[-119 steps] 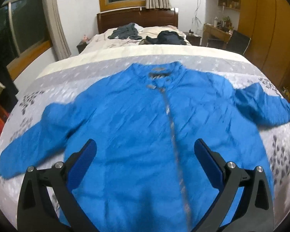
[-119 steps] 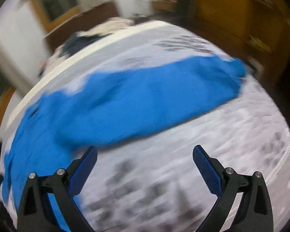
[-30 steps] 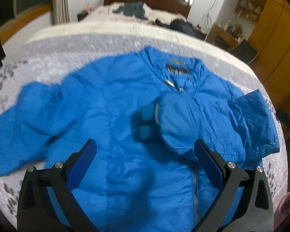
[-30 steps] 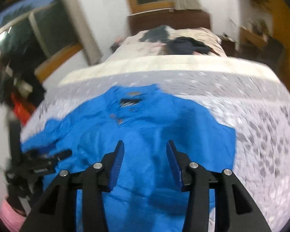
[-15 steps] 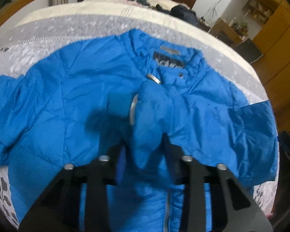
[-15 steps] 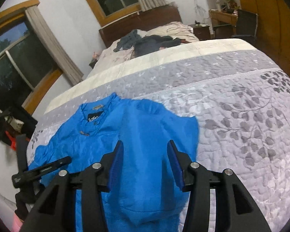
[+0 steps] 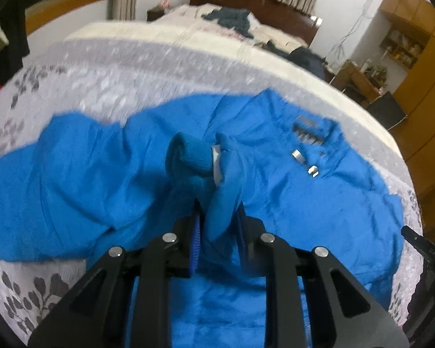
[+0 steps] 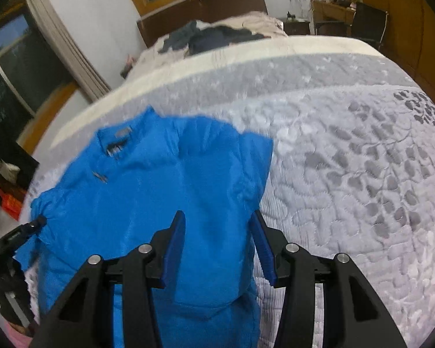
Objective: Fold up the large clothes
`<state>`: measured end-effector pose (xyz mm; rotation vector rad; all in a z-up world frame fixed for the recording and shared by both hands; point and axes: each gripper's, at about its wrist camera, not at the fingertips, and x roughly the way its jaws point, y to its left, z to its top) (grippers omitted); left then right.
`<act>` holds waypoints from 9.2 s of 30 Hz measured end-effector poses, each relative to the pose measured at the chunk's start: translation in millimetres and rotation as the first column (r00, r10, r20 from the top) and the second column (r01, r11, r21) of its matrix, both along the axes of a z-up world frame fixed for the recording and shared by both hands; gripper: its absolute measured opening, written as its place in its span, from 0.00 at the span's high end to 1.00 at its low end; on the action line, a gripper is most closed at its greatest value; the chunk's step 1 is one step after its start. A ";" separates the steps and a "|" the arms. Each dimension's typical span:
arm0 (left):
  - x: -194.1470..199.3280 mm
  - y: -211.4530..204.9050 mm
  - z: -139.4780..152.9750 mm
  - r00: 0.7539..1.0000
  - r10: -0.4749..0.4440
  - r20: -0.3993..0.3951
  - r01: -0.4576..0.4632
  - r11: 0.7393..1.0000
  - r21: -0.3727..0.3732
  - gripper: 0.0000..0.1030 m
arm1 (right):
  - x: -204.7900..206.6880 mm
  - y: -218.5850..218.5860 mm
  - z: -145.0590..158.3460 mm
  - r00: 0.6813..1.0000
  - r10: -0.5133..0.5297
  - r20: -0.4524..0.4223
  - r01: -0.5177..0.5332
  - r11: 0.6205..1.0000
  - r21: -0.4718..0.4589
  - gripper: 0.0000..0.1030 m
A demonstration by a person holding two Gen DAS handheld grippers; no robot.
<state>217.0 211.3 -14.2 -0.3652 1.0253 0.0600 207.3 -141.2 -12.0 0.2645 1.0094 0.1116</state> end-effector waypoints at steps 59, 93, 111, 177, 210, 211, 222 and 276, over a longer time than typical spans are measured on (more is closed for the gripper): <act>-196.2 259.3 -28.4 0.884 0.468 -0.004 -0.467 0.881 -0.082 0.21 | -29.5 99.5 1.0 0.960 0.280 -0.013 -0.278 0.957 0.080 0.38; -150.2 284.0 42.2 0.795 0.547 0.263 -0.545 0.834 -0.087 0.95 | -17.8 85.8 -19.7 0.968 0.245 -0.056 -0.240 0.967 0.082 0.38; -81.7 69.7 120.5 0.904 0.100 0.417 -0.127 0.991 0.038 0.95 | -25.4 75.4 0.5 0.976 0.218 -0.026 -0.217 0.975 0.043 0.38; -39.7 35.4 35.2 0.956 -0.169 0.241 0.181 0.983 -0.029 0.49 | 31.3 152.7 17.2 0.945 0.307 -0.115 -0.285 0.942 0.176 0.91; -19.4 40.3 -14.9 0.966 -0.207 0.152 0.207 0.978 0.019 0.47 | 43.8 262.4 -13.2 0.931 0.341 -0.131 -0.363 0.829 -0.425 0.65; -19.0 40.3 -15.3 0.967 -0.206 0.152 0.206 0.978 0.015 0.47 | 44.4 256.0 -9.3 0.934 0.336 -0.125 -0.357 0.847 -0.393 0.71; -18.8 39.4 -19.2 0.970 -0.194 0.146 0.192 0.981 0.029 0.47 | 16.8 97.5 52.7 0.984 0.178 -0.008 -0.177 0.983 0.040 0.75; -274.0 85.0 6.3 0.973 -0.229 0.013 0.229 0.973 -0.011 0.23 | -221.3 -1.1 0.8 0.965 0.260 0.033 -0.262 0.961 0.088 0.38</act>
